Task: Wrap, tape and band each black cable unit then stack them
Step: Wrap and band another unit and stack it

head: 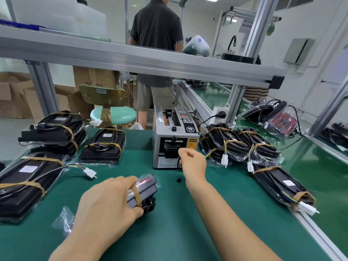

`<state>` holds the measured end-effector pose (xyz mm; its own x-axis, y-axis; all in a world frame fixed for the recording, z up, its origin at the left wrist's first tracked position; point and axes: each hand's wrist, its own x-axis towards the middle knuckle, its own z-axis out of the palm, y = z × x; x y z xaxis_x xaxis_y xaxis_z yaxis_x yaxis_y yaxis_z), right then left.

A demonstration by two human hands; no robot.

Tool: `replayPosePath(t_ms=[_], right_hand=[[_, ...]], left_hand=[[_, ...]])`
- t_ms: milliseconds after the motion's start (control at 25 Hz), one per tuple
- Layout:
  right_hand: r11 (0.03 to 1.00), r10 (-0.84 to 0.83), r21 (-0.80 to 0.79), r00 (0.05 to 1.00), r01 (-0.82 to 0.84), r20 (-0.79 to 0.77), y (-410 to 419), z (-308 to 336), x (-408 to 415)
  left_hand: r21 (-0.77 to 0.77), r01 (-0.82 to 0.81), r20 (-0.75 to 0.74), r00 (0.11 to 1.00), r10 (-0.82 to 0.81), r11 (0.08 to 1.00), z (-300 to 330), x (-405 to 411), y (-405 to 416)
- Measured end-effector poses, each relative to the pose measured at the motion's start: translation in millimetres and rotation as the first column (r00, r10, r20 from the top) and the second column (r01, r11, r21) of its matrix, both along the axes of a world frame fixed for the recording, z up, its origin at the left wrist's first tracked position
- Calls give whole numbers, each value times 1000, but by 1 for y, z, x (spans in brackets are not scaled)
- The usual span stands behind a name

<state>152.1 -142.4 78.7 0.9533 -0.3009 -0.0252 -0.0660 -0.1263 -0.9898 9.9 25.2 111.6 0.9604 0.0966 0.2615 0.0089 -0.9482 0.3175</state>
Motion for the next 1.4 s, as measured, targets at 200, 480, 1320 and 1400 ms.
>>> replayPosePath(t_ms=[200, 480, 1320, 1400], right_hand=[[989, -142, -48, 988, 139, -55, 15, 3, 27], [954, -277, 64, 946, 291, -167, 23, 2, 53], [911, 405, 38, 907, -412, 115, 13, 17, -106], [917, 395, 23, 914, -398, 97, 14, 16, -106]], left_hand=[[21, -5, -22, 1000, 6, 1000, -5, -1, -5], [-7, -6, 1, 1000, 6, 1000, -9, -2, -5], [-225, 134, 139, 985, -104, 965, -14, -10, -5], [-236, 114, 116, 989, -88, 965, -14, -10, -5]])
